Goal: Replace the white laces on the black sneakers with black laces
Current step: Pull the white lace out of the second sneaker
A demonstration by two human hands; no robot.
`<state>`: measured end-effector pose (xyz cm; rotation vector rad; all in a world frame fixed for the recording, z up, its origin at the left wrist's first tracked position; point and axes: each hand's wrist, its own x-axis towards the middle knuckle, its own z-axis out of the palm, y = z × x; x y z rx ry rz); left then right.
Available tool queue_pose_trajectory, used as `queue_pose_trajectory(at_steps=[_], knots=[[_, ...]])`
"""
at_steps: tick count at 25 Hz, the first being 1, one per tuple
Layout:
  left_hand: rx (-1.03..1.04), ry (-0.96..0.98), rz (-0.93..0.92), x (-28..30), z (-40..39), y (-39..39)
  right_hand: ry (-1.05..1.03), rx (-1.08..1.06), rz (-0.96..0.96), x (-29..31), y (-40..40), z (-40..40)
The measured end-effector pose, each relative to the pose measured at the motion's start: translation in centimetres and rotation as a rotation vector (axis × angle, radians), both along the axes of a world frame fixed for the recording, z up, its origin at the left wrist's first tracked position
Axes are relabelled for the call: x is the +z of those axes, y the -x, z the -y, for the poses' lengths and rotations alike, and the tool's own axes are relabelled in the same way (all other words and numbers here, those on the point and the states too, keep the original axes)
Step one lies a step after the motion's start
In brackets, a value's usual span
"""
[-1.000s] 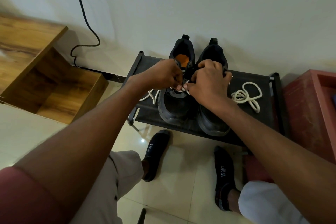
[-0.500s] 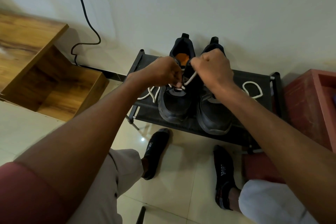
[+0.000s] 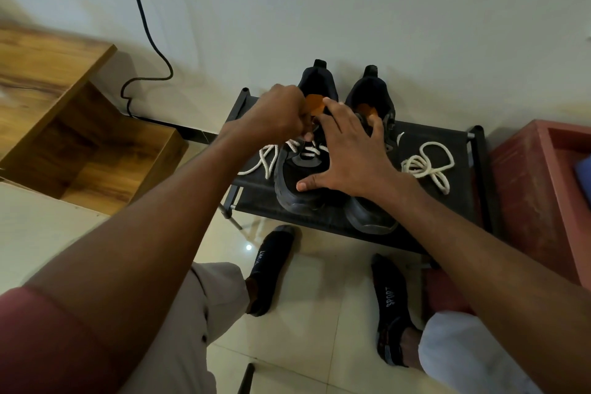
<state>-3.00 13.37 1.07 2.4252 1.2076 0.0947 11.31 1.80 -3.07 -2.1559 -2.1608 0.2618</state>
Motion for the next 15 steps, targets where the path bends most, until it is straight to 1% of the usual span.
queue_pose_trajectory(at_steps=[2,3,5,7,8,10,11,12,13,15], knots=[[0.046,-0.120,0.062,2.2,-0.1,0.2,-0.003,-0.007,-0.060,0.0,-0.1,0.0],[0.083,-0.171,0.130,3.6,-0.3,0.6,-0.003,-0.009,-0.071,0.0,-0.1,0.0],[0.168,-0.185,0.291,5.2,0.0,2.0,0.002,-0.014,-0.083,0.2,0.0,0.0],[0.231,-0.107,0.384,4.9,0.9,2.5,0.008,-0.019,-0.089,0.0,-0.1,0.1],[0.238,-0.026,0.399,4.3,1.3,2.3,0.017,-0.019,-0.098,0.0,-0.1,0.2],[0.259,0.238,0.445,2.9,1.3,1.4,0.031,-0.020,-0.094,-0.1,-0.3,0.3],[0.265,0.363,0.438,2.2,1.1,1.2,0.037,-0.021,-0.092,-0.1,-0.4,0.3],[0.232,0.440,0.387,1.8,1.0,1.2,0.040,-0.020,-0.091,-0.1,-0.5,0.4],[0.155,0.448,0.290,1.1,0.7,1.4,0.036,-0.017,-0.086,0.0,-0.6,0.4],[-0.017,0.377,0.104,-0.5,0.5,1.6,0.020,-0.015,-0.042,0.2,-0.8,0.5]])
